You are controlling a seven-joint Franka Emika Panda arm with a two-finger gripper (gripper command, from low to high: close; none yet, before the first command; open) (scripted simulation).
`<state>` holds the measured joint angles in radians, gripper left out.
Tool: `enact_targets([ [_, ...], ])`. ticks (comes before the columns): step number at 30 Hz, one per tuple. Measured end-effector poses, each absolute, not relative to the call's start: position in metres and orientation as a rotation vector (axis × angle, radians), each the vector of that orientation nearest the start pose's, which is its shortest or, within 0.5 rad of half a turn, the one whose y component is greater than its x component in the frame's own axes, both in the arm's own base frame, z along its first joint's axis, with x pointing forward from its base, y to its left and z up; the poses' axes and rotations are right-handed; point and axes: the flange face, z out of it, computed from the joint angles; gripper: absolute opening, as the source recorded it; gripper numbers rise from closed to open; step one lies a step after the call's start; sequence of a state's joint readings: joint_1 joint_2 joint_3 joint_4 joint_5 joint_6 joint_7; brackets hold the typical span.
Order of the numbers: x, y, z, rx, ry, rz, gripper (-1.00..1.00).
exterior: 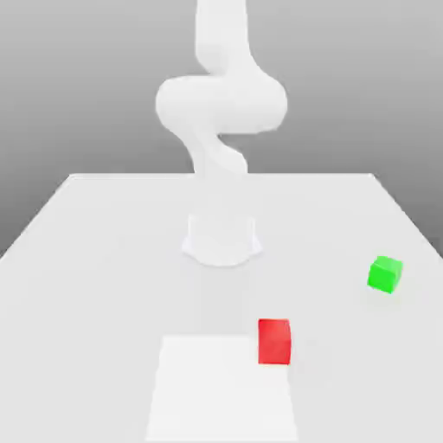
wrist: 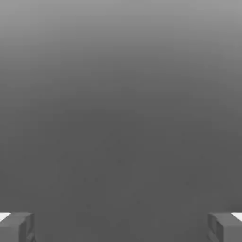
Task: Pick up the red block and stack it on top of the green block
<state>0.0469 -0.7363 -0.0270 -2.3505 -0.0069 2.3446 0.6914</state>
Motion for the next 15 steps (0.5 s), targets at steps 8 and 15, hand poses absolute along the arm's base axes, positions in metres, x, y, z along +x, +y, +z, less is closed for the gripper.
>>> enact_targets([
  [8, 0.425, 0.032, 0.516, -2.893, 0.344, -0.719, 0.00],
  [15, 0.422, 0.060, 0.386, -3.035, -0.210, -0.464, 0.00],
])
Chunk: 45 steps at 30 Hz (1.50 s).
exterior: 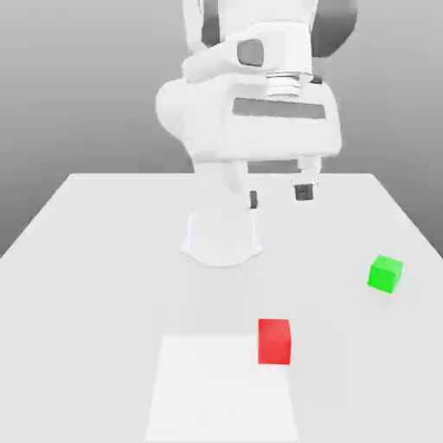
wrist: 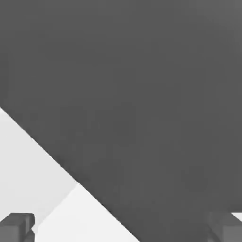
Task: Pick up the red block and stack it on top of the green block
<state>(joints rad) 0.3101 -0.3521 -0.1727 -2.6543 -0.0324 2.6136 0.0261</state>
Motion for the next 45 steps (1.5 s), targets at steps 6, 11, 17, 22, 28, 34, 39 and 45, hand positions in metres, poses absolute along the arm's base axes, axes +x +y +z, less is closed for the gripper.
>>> enact_targets([
  [6, 0.389, 0.078, 0.285, -3.031, -0.710, -0.221, 0.00],
  [11, 0.348, 0.084, 0.215, -2.945, -1.091, -0.027, 0.00],
  [17, 0.344, 0.084, 0.161, -2.928, -1.141, -0.003, 0.00],
  [22, 0.342, 0.084, 0.146, -2.929, -1.139, 0.001, -1.00],
  [28, 0.344, 0.084, 0.159, -2.928, -1.140, 0.001, -1.00],
  [34, 0.338, 0.099, 0.207, -2.908, -1.183, 0.002, -1.00],
  [39, 0.298, 0.193, 0.223, -2.783, -1.436, 0.001, -1.00],
  [45, 0.200, 0.296, 0.239, -2.579, -1.781, 0.003, -1.00],
])
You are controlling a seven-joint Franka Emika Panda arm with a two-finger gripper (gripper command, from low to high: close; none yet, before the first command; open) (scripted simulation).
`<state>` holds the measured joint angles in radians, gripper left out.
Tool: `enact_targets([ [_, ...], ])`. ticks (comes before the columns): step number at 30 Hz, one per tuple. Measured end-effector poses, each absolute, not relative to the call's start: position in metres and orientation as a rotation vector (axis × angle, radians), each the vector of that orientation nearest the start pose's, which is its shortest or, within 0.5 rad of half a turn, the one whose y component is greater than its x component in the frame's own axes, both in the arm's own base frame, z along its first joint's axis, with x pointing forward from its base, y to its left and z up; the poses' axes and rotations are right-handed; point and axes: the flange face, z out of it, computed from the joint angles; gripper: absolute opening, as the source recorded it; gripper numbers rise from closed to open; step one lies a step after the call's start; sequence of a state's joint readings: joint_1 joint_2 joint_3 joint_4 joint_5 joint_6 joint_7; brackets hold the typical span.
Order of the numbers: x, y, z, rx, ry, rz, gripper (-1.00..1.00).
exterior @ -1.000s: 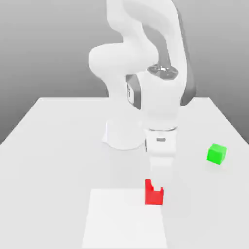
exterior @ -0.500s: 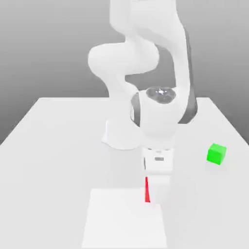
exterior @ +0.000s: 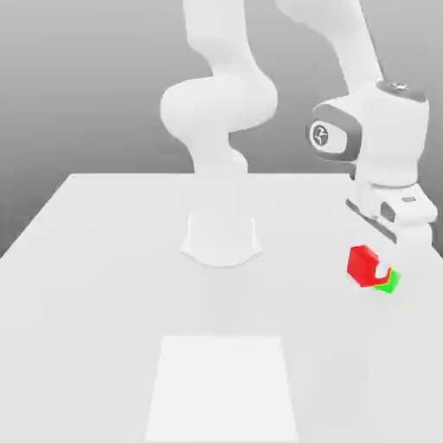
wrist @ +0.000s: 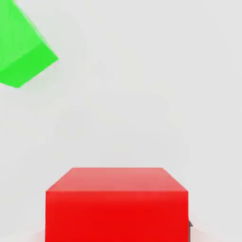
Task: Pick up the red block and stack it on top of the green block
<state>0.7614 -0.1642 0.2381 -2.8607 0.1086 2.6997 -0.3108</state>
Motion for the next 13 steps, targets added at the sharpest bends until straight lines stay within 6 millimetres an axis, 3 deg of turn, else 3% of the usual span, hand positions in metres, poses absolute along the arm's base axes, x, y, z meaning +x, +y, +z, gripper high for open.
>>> enact_targets([
  [3, 0.143, 0.328, 0.243, -2.475, -1.934, 0.003, -1.00],
  [5, 0.133, 0.334, 0.231, -2.455, -1.963, 0.001, -1.00],
  [9, 0.131, 0.335, 0.195, -2.455, -1.967, 0.000, -1.00],
  [10, 0.130, 0.335, 0.186, -2.453, -1.967, 0.000, 1.00],
  [13, 0.130, 0.335, 0.186, -2.453, -1.967, 0.000, 1.00],
])
